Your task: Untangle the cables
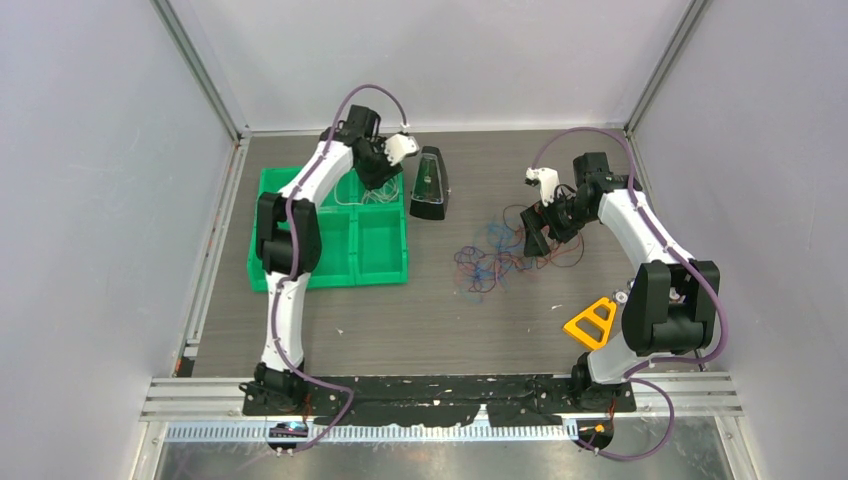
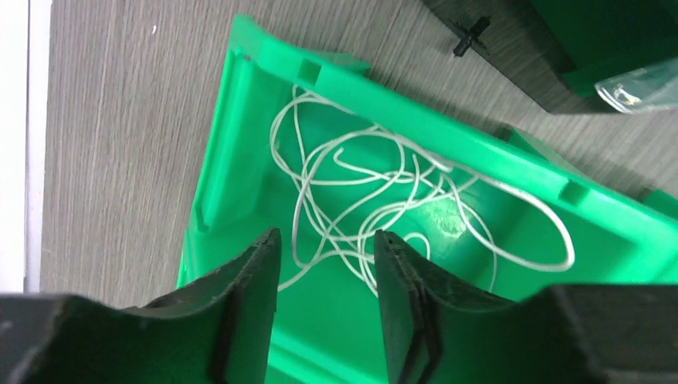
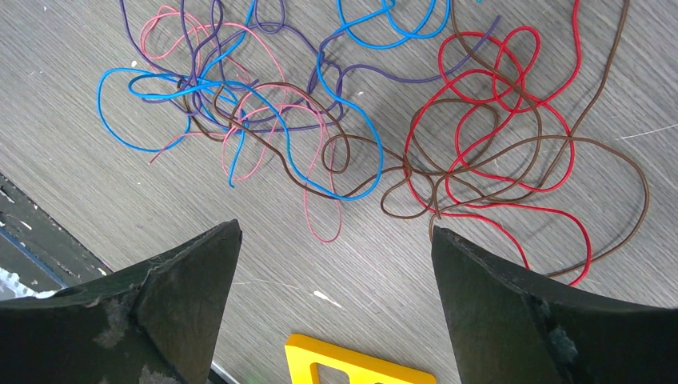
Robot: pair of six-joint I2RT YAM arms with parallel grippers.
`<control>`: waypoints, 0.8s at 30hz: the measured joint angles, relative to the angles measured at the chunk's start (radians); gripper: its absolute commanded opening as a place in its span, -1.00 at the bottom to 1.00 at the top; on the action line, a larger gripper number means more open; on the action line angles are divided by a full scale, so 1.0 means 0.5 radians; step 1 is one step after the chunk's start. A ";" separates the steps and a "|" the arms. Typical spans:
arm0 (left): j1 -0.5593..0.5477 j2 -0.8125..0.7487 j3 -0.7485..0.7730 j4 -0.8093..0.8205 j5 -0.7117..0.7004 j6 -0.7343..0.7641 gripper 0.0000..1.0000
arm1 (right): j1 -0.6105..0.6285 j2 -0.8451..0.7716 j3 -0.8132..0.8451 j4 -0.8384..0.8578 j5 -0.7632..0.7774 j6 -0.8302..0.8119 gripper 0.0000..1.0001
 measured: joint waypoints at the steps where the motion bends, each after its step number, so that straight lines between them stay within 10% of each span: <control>1: 0.008 -0.025 -0.021 0.004 0.017 -0.022 0.02 | 0.000 0.000 0.001 -0.001 -0.001 0.000 0.91; 12: 0.208 -0.497 -0.153 0.122 0.250 -0.808 0.38 | -0.001 0.006 0.020 0.000 -0.024 0.014 0.91; 24: 0.605 -0.602 -0.735 0.244 0.404 -1.904 -0.01 | 0.000 0.006 0.020 0.000 -0.032 0.029 0.90</control>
